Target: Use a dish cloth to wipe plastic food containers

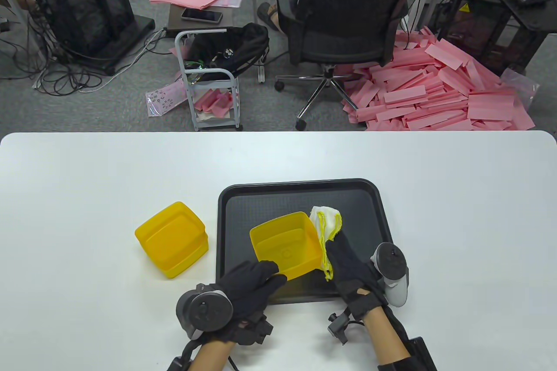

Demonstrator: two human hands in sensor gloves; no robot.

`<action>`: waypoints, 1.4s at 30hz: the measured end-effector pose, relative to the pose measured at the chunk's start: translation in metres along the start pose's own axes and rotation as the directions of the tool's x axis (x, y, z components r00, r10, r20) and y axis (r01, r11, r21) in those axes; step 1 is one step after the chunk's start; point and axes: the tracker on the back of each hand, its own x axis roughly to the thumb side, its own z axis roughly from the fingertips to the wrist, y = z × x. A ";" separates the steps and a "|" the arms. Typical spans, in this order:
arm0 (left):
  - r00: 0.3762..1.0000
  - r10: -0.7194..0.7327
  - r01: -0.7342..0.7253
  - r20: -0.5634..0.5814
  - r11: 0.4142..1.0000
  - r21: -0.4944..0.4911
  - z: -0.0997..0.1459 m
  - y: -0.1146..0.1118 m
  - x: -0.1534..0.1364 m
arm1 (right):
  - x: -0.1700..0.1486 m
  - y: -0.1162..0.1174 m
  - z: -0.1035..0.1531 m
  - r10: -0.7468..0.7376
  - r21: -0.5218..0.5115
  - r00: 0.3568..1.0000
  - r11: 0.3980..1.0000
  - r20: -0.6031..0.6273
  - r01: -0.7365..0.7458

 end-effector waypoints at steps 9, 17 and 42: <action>0.989 0.098 -0.088 0.113 0.992 -0.088 -0.002 -0.011 0.016 | -0.006 -0.020 0.010 -0.138 -0.045 0.990 0.989 0.042 0.140; 0.970 0.199 -0.177 0.140 0.971 -0.159 -0.002 -0.012 0.018 | -0.013 -0.035 0.016 -0.237 -0.003 0.971 0.971 0.042 0.238; 0.836 0.535 -0.495 0.124 0.832 -0.251 0.001 -0.016 0.035 | -0.024 0.034 0.012 -0.717 0.450 0.654 0.515 -0.239 0.729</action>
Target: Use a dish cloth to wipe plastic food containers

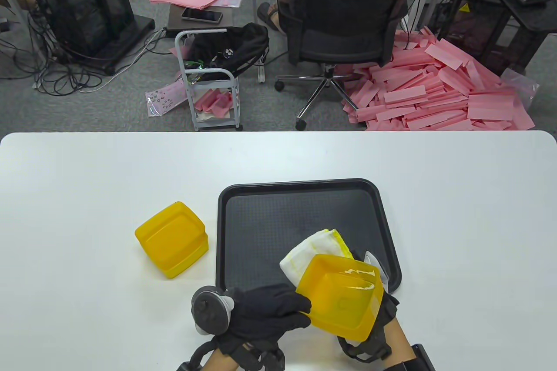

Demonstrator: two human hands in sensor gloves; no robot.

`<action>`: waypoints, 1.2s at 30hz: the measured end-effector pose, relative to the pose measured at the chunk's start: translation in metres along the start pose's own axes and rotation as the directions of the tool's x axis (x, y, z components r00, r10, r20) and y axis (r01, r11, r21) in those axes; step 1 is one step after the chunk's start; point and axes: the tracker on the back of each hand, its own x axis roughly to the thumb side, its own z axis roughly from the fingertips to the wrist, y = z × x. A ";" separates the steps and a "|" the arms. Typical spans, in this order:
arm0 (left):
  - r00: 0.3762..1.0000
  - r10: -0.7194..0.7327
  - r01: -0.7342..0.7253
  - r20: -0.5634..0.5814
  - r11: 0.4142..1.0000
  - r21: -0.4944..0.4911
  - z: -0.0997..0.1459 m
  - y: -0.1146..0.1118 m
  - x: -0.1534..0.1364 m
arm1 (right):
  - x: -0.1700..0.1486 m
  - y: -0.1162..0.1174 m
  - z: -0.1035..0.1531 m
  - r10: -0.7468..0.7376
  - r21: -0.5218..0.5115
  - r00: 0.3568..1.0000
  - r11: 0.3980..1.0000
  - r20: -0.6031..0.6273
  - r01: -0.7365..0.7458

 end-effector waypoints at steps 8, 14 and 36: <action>0.996 -0.089 0.088 0.014 0.995 0.055 0.001 0.004 0.000 | -0.016 0.011 -0.008 -0.109 -0.002 0.994 0.994 -0.017 0.109; 0.960 -0.279 0.279 -0.019 0.947 0.161 0.003 0.015 -0.003 | -0.016 0.015 -0.009 -0.077 -0.024 0.997 0.997 -0.015 0.077; 0.917 -0.379 0.398 -0.125 0.897 0.194 0.007 0.028 -0.020 | -0.020 0.005 -0.001 -0.006 -0.176 1.000 0.984 0.014 0.008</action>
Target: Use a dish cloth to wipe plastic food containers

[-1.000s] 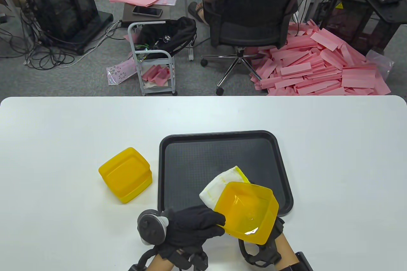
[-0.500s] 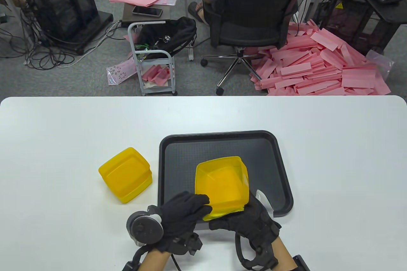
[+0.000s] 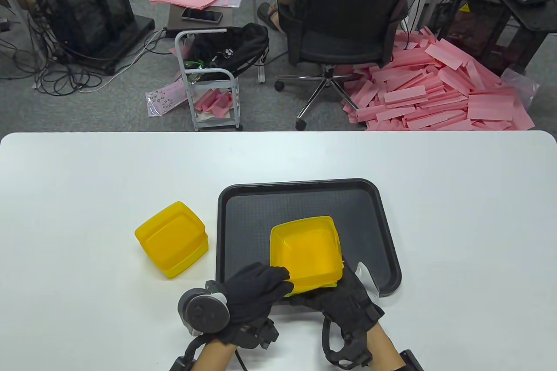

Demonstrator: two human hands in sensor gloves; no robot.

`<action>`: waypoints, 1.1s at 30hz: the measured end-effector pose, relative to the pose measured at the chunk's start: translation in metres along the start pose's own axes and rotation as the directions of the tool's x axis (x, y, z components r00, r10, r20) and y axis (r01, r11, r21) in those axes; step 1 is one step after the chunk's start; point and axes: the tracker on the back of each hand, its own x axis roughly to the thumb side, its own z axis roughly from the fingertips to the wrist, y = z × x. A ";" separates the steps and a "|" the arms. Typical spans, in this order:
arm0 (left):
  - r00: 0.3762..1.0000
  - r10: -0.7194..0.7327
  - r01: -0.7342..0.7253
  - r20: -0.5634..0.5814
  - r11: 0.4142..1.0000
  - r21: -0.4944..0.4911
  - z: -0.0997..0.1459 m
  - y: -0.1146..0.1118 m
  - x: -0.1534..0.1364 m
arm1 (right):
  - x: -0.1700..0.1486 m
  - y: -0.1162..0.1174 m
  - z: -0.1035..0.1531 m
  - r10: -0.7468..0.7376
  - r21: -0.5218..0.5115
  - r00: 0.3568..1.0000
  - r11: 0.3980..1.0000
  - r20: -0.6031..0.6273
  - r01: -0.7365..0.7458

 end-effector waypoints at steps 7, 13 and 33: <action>0.996 -0.004 0.008 -0.091 0.999 0.051 0.001 0.013 -0.015 | 0.017 -0.006 0.005 0.175 -0.144 0.984 0.975 0.040 -0.167; 0.987 -0.018 0.031 -0.159 0.996 0.083 0.001 0.021 -0.021 | 0.050 -0.005 0.020 0.502 -0.466 0.859 0.786 0.097 -0.407; 0.978 -0.044 0.065 -0.205 0.993 0.096 0.001 0.018 -0.008 | 0.034 0.085 0.010 0.902 -0.615 -0.426 -0.373 -0.066 -0.695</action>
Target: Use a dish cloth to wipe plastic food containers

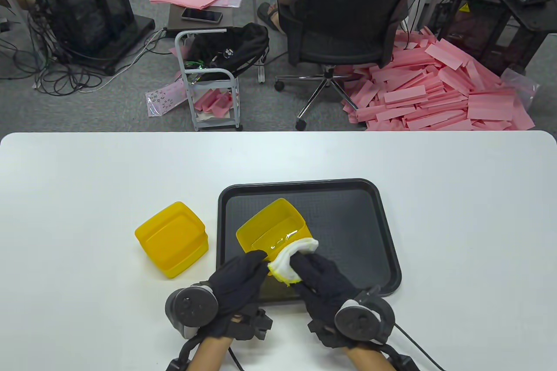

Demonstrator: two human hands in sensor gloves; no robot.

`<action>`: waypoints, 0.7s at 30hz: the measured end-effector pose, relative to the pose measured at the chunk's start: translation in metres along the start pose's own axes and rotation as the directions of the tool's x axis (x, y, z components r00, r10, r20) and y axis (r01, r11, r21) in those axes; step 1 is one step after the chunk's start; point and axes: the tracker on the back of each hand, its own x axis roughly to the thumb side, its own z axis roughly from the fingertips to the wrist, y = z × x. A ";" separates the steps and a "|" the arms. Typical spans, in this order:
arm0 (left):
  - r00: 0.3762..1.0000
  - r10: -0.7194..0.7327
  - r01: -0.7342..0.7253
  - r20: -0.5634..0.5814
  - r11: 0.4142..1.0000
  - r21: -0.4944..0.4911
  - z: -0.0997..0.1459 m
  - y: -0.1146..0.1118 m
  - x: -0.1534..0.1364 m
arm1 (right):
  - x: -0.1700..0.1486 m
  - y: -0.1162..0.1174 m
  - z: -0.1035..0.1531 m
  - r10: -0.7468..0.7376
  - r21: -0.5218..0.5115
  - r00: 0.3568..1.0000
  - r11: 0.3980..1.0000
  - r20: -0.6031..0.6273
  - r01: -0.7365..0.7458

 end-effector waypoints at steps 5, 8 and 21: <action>1.000 0.026 -0.027 -0.014 0.999 -0.033 0.000 -0.001 -0.001 | -0.003 -0.005 -0.002 0.035 -0.053 0.999 0.998 -0.013 -0.035; 1.000 0.022 -0.022 -0.017 0.998 -0.054 0.000 -0.003 0.000 | -0.011 -0.011 -0.004 0.034 -0.089 0.998 0.995 -0.059 -0.039; 1.000 0.002 -0.004 -0.024 0.996 -0.094 0.002 -0.011 0.004 | 0.012 -0.009 0.000 0.134 -0.078 0.989 0.989 0.061 -0.129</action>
